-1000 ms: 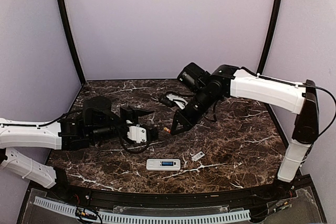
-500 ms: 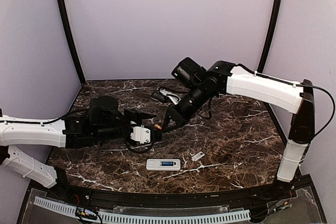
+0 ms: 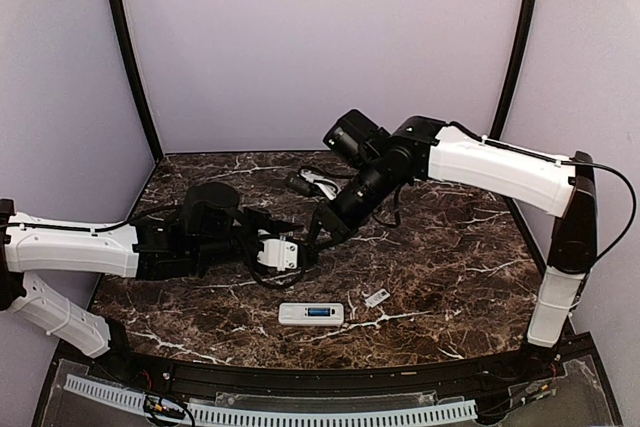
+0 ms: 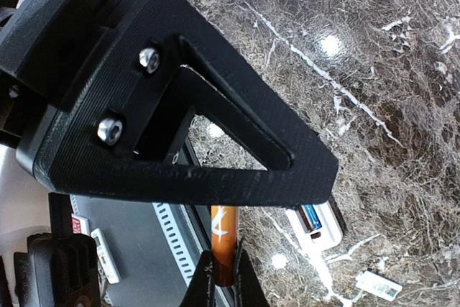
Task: Load the batteries into the remote control
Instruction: Pass from the right arm to the left
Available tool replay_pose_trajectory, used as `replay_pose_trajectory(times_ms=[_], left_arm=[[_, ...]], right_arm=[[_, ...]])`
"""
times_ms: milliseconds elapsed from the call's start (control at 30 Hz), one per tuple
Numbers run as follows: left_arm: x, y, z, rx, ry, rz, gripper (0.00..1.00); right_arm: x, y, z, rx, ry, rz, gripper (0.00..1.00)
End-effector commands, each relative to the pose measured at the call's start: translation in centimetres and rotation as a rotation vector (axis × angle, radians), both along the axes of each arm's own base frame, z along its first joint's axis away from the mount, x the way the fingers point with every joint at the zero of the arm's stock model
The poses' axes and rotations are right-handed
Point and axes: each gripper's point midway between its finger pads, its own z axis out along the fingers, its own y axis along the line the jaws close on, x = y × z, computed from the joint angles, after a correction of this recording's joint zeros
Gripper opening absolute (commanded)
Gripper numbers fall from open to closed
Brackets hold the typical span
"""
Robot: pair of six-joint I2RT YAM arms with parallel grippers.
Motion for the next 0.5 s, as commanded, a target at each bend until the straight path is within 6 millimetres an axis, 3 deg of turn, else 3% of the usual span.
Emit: replay_pose_trajectory(times_ms=[0, 300, 333, 400, 467], left_arm=[[-0.2, -0.2, 1.2, -0.026, 0.001, -0.003, 0.27], [-0.2, 0.1, 1.4, -0.051, 0.033, 0.022, 0.0], [-0.2, 0.1, 1.4, -0.062, 0.048, 0.033, 0.0], [0.1, 0.4, 1.7, -0.088, 0.076, 0.076, 0.0], [0.5, 0.8, 2.0, -0.134, 0.134, 0.139, 0.0]], right_arm=[[0.2, 1.1, 0.1, 0.021, -0.008, 0.015, 0.0], [0.5, 1.2, 0.4, 0.026, -0.028, 0.011, 0.0], [0.6, 1.1, 0.4, 0.025, -0.034, 0.006, 0.02], [0.9, 0.9, 0.8, 0.027, -0.058, -0.012, 0.21], [1.3, 0.6, 1.5, 0.047, -0.083, -0.036, 0.3]])
